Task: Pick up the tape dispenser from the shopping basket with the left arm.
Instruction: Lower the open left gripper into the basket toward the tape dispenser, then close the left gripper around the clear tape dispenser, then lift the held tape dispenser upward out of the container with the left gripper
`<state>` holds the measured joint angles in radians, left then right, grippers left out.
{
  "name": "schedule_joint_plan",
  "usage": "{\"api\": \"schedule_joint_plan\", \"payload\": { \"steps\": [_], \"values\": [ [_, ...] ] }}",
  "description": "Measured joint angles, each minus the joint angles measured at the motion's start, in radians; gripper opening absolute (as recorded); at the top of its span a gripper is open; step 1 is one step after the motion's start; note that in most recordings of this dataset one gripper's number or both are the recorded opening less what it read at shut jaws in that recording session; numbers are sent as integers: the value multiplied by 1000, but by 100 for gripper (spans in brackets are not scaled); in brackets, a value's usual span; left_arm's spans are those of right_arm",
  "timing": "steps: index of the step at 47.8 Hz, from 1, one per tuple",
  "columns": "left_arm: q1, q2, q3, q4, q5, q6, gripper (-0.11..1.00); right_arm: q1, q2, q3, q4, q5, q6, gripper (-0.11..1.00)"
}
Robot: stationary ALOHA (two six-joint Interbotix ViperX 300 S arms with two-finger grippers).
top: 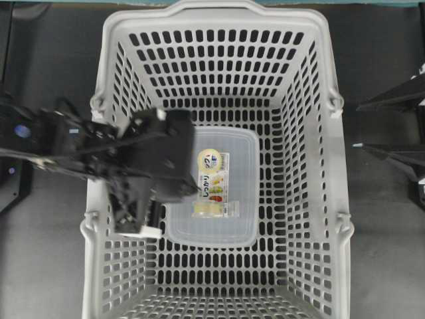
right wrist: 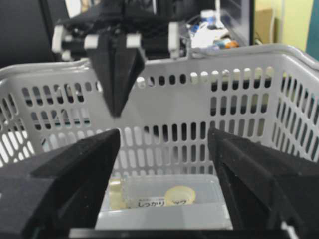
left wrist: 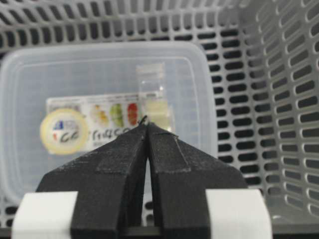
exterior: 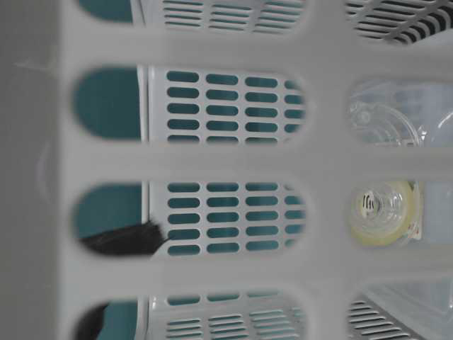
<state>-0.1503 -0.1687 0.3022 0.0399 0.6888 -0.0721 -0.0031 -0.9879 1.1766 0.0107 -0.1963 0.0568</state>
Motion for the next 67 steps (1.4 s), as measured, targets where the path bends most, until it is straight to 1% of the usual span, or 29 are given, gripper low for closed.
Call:
{"api": "schedule_joint_plan", "payload": {
  "steps": [3,4,7,12,17,20,22,35,39,41,43,46,49,54,56,62,67],
  "values": [
    [-3,20,-9,0,3,0,2,0,-2,0,0,0,0,68],
    [-5,26,-12,0,5,-5,5,0,-2,0,0,0,-2,68],
    [-8,43,-20,0,11,-15,19,0,-3,0,0,0,-2,68],
    [-14,71,-29,0,23,-41,51,-2,-3,0,0,0,-2,68],
    [-25,104,-37,0,29,-66,80,0,-5,0,2,0,-2,68],
    [-29,124,-38,2,29,-77,89,-2,-5,0,0,-2,-3,68],
    [-29,140,-38,0,29,-80,91,-2,-5,0,0,0,-3,68],
    [-29,258,-26,0,28,-86,87,-2,-5,5,2,0,-5,68],
    [-29,279,-28,0,26,-81,82,0,-5,6,0,0,-5,68],
    [-29,282,-29,0,26,-78,75,-2,-5,6,0,0,-5,68],
    [-29,282,-35,0,28,-74,65,-2,-6,6,0,0,-5,68],
    [-29,281,-49,2,35,-71,45,-2,-8,6,0,0,-5,68],
    [-29,275,-61,2,51,-69,28,-2,-9,9,2,0,-5,68],
    [-29,252,-95,0,97,-69,28,0,-12,9,0,0,-5,68],
    [-29,236,-121,2,132,-69,28,-2,-12,9,0,0,-3,68],
    [-28,195,-245,0,268,-69,28,-2,-14,9,0,0,-3,68],
    [-23,176,-380,2,408,-69,28,-2,-14,11,0,0,-5,68]
  ]
}}
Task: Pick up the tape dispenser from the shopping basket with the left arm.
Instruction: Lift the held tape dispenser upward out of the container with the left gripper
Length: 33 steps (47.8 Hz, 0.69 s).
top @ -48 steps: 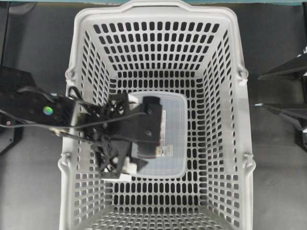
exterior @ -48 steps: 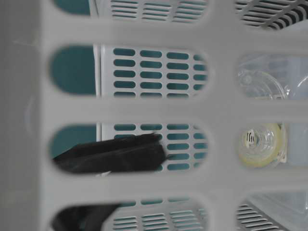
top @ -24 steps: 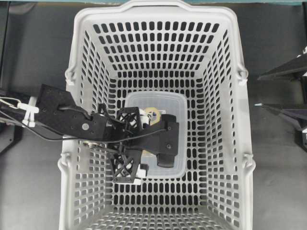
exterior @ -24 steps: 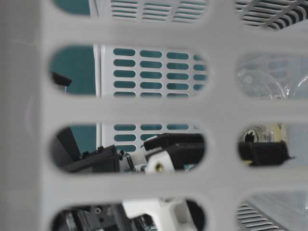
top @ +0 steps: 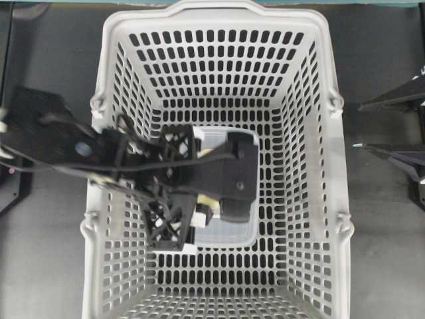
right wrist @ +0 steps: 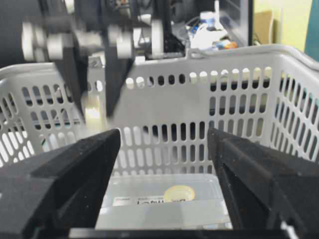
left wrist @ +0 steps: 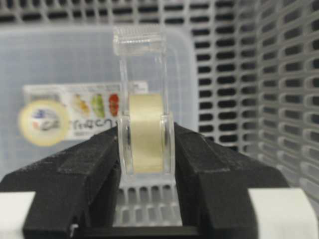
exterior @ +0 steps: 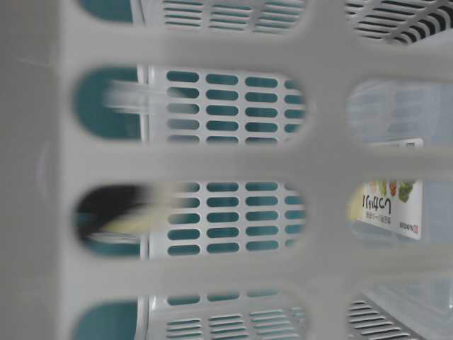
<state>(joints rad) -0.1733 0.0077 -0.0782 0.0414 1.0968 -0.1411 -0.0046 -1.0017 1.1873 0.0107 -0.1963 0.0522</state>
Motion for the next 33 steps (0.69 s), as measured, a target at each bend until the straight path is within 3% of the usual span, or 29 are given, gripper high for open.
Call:
{"api": "schedule_joint_plan", "payload": {
  "steps": [9,33],
  "values": [
    [6,-3,-140,-2,158,0,28,0,0,2,0,0,0,68],
    [6,9,-150,0,160,0,28,0,-2,2,0,0,0,68]
  ]
}}
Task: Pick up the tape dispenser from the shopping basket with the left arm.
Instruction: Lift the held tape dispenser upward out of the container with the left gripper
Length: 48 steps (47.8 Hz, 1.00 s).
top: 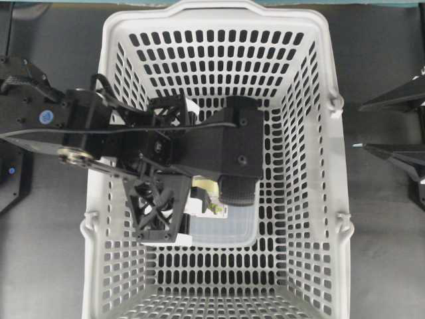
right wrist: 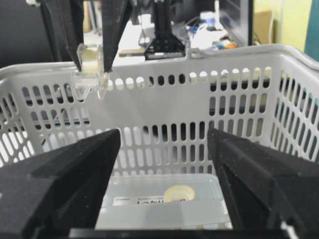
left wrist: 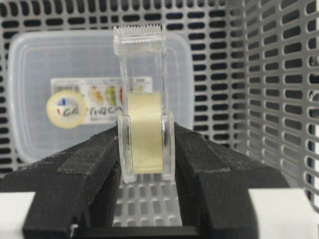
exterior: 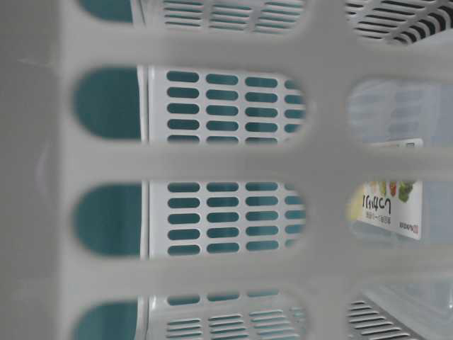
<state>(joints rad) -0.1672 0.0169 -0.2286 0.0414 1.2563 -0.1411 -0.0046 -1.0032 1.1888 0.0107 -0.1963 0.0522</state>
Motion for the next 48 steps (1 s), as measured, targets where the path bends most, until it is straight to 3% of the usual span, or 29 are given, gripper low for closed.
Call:
{"api": "schedule_joint_plan", "payload": {
  "steps": [48],
  "values": [
    [5,3,15,0,-40,0,28,0,-2,0,2,0,0,68]
  ]
}}
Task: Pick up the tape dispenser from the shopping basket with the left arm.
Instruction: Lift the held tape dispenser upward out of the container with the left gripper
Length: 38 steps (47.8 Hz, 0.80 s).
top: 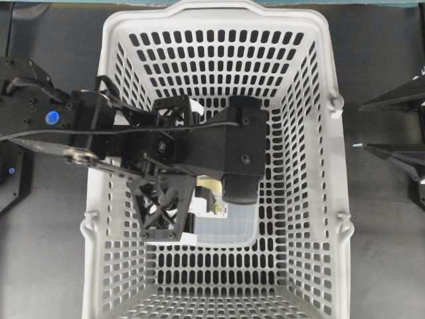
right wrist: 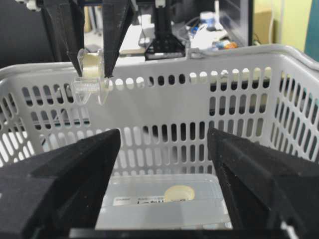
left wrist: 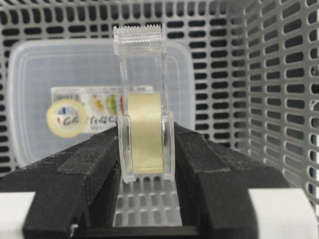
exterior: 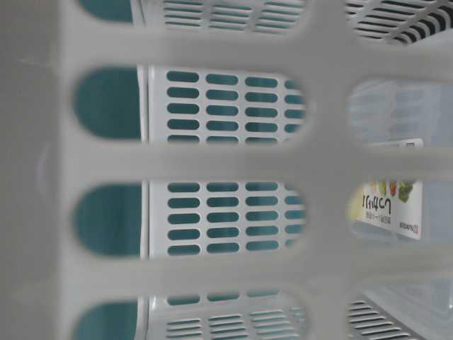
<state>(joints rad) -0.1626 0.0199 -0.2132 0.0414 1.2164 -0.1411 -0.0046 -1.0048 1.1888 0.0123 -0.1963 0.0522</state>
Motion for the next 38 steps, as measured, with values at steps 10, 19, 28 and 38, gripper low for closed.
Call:
{"api": "schedule_joint_plan", "payload": {
  "steps": [10,19,28,38],
  "values": [
    [0,6,-2,-2,0,0,28,0,0,2,-2,0,0,68],
    [0,9,0,0,0,2,28,0,0,3,0,0,0,68],
    [0,11,0,0,-2,2,28,0,0,6,-2,0,0,68],
    [0,15,0,0,-2,2,28,2,0,8,0,0,2,68]
  ]
}}
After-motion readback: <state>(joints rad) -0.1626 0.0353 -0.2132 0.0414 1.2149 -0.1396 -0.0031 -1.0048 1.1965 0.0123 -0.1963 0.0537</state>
